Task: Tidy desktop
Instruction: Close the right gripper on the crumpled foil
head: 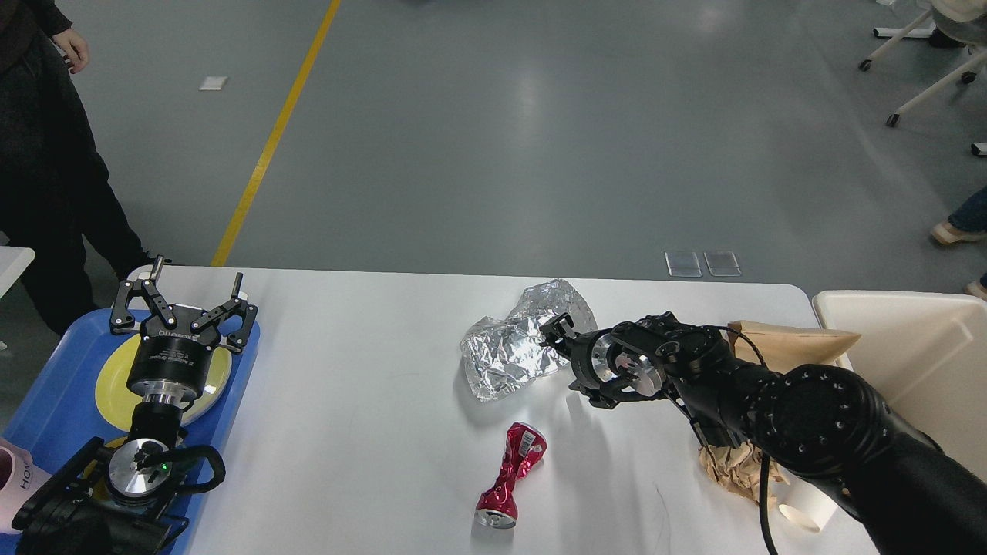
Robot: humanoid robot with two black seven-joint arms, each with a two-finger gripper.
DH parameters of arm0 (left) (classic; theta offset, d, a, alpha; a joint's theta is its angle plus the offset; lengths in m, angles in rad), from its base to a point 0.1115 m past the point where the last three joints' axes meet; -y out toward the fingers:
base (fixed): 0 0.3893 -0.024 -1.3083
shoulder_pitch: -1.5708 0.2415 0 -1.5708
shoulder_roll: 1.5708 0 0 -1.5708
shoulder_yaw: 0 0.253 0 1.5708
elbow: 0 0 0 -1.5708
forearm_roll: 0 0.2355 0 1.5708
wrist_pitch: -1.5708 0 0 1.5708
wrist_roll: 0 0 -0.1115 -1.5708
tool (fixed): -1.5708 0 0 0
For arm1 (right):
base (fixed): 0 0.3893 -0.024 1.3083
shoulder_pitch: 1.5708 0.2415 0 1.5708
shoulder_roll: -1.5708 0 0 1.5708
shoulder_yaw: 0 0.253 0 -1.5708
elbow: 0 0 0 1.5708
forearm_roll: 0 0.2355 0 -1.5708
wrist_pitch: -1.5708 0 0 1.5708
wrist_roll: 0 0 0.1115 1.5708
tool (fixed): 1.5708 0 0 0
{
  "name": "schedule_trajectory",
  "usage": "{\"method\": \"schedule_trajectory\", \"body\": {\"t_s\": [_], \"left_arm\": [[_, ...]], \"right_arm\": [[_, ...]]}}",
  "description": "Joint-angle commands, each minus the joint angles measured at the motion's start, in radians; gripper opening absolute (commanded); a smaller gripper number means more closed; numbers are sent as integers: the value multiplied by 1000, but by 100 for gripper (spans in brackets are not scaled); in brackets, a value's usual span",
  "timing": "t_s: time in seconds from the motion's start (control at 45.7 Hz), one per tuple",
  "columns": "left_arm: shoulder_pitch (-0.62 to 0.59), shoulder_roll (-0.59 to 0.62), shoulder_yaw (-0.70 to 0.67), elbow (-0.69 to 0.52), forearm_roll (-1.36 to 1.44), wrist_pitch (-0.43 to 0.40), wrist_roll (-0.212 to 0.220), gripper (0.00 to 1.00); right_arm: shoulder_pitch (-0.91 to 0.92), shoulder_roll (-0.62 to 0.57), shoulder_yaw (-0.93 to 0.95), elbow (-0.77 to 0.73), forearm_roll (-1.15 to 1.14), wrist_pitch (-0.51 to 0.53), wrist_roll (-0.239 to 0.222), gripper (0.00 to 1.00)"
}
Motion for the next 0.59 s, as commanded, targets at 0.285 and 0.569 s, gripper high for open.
{"method": "schedule_trajectory", "body": {"t_s": [0.285,0.569], "left_arm": [[0,0,0,1,0,0,0,96],[0,0,0,0,0,0,0,96]], "right_arm": [[-21,0,80,31,3,-3,0,22],[-21,2,80,27,-2,-16,-2,0]]}}
